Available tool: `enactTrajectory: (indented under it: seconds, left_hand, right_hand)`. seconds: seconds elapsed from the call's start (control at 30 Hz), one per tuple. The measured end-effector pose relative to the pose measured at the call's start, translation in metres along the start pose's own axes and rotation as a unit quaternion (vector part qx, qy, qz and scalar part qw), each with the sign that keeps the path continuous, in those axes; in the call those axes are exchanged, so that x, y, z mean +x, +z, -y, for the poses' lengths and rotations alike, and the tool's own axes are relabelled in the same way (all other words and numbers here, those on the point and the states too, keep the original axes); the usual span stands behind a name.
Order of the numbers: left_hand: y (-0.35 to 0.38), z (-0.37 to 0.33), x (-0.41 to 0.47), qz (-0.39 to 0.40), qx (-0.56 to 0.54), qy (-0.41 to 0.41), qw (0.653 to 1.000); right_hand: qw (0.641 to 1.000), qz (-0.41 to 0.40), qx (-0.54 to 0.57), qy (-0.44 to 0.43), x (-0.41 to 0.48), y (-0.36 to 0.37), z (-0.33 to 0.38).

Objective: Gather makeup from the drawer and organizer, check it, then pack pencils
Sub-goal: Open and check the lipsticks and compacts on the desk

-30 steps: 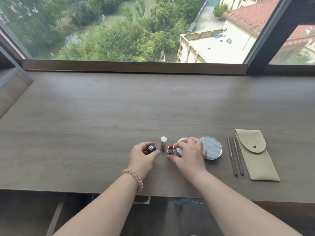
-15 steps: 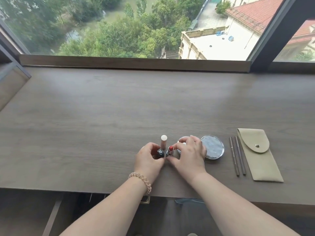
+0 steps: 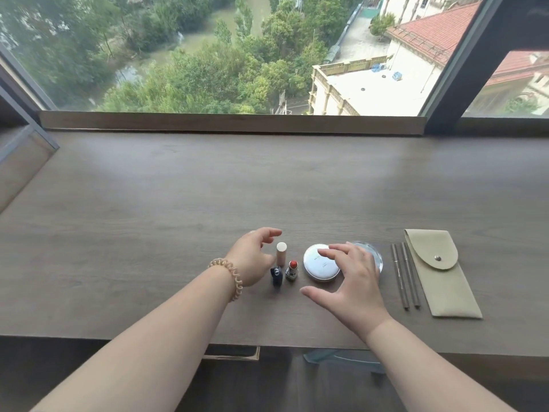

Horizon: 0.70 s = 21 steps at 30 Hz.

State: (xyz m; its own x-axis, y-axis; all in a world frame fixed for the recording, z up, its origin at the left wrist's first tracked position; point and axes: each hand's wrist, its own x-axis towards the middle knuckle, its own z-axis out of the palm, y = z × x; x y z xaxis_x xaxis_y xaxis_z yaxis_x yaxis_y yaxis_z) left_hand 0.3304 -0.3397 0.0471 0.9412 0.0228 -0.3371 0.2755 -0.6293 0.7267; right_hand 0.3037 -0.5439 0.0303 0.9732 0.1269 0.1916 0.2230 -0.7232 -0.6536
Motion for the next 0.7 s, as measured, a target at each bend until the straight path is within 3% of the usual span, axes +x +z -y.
enactTrajectory:
  seconds: [0.33,0.47,0.57,0.7]
  left_hand:
    - [0.007,0.002,0.014,0.013,0.085,0.025,0.996]
    - [0.001,-0.006,0.005,-0.046,0.054,0.011,0.997]
    - [-0.013,-0.023,-0.008,-0.088,0.047,0.047,0.994]
    - [-0.03,-0.051,-0.036,-0.169,0.165,0.148,0.961]
  right_hand:
    - [0.999,-0.031,-0.008,-0.006,-0.008,-0.017,-0.001]
    - [0.998,-0.057,-0.021,-0.007,-0.006,-0.021,0.004]
    - [0.997,-0.069,-0.016,0.001,0.004,-0.026,0.019]
    - [0.998,-0.069,-0.01,-0.009,0.022,-0.035,0.058]
